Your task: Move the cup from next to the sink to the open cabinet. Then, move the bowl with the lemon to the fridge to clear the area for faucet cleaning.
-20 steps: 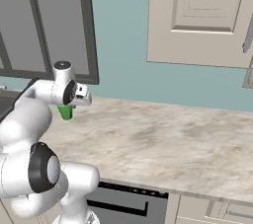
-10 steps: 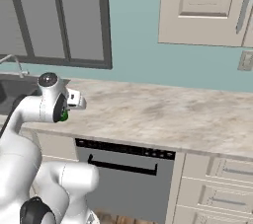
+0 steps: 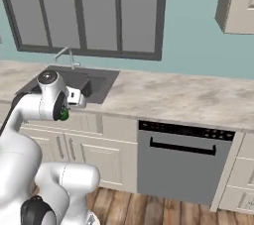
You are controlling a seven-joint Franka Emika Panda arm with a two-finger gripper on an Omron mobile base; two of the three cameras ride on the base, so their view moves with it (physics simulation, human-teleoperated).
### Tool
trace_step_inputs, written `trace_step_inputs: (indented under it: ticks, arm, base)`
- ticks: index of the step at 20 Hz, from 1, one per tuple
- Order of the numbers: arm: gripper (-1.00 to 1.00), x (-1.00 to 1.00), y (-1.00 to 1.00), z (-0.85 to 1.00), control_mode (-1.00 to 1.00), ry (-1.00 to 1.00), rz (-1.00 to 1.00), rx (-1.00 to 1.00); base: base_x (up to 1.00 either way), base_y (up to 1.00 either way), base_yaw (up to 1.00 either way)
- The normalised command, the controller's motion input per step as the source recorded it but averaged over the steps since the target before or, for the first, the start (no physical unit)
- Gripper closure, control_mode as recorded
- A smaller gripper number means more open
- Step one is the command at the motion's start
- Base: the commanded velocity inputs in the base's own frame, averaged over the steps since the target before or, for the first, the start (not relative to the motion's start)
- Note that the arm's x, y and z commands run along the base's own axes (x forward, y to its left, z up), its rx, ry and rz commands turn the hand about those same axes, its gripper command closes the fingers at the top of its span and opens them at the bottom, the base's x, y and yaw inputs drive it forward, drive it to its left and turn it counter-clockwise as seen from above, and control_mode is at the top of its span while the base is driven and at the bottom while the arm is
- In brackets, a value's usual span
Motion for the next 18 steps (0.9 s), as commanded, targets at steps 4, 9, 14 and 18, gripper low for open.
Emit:
trace_step_inputs:
  ticks: [4,9,14,18]
  arm:
    - [1.0,0.0,0.0,0.0,1.0,0.0,0.0,0.0]
    - [1.0,0.0,0.0,0.0,1.0,0.0,0.0,0.0]
    - [1.0,0.0,0.0,0.0,1.0,0.0,0.0,0.0]
    - [1.0,0.0,0.0,0.0,1.0,0.0,0.0,0.0]
  base:
    - [-0.24,1.0,0.04]
    - [0.01,1.0,0.0]
    - [0.24,1.0,0.0]
    - [0.39,0.97,0.0]
